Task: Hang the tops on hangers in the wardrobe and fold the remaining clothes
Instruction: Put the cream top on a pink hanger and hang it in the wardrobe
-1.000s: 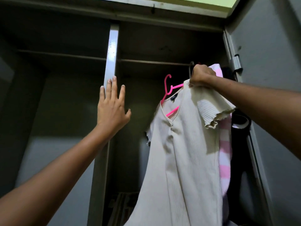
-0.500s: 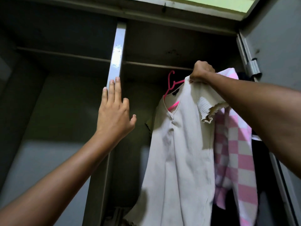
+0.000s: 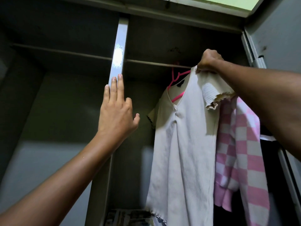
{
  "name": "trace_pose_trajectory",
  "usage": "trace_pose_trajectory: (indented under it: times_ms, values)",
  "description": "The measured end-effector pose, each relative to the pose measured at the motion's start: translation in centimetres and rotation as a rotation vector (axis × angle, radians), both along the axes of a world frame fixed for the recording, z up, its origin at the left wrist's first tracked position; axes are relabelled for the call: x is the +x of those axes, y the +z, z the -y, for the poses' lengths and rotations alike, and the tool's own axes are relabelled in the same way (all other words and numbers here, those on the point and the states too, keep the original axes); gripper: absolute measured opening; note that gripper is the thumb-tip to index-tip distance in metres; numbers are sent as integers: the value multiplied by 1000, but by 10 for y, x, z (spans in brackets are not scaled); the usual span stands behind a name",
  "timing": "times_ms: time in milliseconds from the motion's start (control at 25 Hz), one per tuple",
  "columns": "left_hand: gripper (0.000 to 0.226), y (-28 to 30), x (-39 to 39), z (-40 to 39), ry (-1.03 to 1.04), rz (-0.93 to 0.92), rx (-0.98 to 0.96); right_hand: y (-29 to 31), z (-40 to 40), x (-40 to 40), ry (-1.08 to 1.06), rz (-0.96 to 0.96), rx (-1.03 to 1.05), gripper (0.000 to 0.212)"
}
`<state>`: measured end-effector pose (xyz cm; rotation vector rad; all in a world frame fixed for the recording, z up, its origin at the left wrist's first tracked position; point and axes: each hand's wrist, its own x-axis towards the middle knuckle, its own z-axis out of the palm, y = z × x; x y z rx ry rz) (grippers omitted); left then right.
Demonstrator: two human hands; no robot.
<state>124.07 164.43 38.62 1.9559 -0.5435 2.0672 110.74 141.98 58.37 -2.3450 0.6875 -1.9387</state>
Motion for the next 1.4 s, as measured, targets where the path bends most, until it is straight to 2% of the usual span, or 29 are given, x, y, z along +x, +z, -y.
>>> trace_pose_trajectory:
  times_ms: [240,520,800,1200,1280,1320,1400]
  values:
    - [44,1,1,-1,7,-5,5,-8,18,-23,-23,67,54,46]
    - [44,1,1,-1,-11,1,7,-19,29,-39,-106,30,70,37]
    - [43,1,1,-1,-18,-3,9,-21,33,-40,-231,-3,2,30]
    - [41,1,-1,-1,-7,-33,5,-23,34,-45,-350,-39,-41,34]
    - [41,1,0,-2,-8,-38,3,-33,28,-46,-462,-33,-99,27]
    - [41,0,-2,-2,-17,-38,0,-43,24,-44,-589,-56,-172,27]
    - [40,-2,-3,-2,-35,-44,-1,-71,19,-29,-835,-103,-418,39]
